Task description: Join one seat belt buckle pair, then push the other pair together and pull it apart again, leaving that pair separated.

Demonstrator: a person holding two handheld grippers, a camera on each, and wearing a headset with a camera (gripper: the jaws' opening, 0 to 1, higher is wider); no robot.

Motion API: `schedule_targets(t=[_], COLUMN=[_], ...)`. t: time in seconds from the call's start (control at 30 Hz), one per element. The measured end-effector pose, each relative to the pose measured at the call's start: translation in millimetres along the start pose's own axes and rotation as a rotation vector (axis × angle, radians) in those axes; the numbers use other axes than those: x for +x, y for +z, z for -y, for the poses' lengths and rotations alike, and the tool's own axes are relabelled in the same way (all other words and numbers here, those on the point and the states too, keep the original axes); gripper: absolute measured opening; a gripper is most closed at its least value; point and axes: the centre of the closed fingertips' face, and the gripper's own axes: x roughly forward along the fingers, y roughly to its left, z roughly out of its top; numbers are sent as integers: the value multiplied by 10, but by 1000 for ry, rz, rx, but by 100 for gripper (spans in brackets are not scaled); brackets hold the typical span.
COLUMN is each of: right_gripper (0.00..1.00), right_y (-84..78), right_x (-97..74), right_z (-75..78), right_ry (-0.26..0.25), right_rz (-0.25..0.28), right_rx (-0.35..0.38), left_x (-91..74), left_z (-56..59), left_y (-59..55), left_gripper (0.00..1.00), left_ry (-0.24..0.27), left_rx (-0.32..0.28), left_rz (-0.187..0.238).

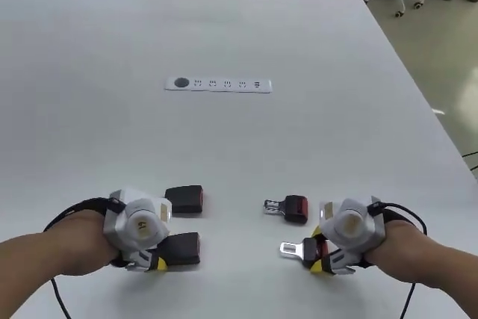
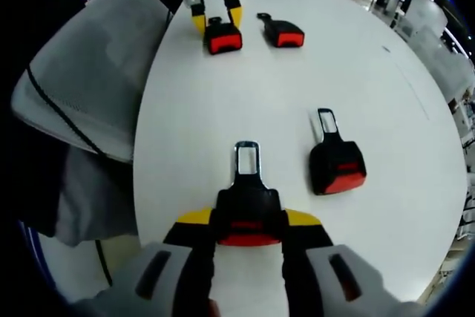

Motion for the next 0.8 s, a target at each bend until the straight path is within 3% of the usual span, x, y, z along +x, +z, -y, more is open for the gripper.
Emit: schedule_targets(t=[0.2,0.37,0.8], right_gripper=[35,35,35], right_y=[12,84,548], right_x=[8,40,210], right_z=[3,10,-112], right_ry=[17,14,12], right_rz=[-33,-22,30], right_rx=[-7,-6,-54], left_x=[-1,1,7], left_z=[5,1,20], left_y=[-1,-6,-13], left_gripper=[31,31,31], left_ry=[-2,-6,-30], left_rx=[3,5,22], left_rz=[2,2,-25])
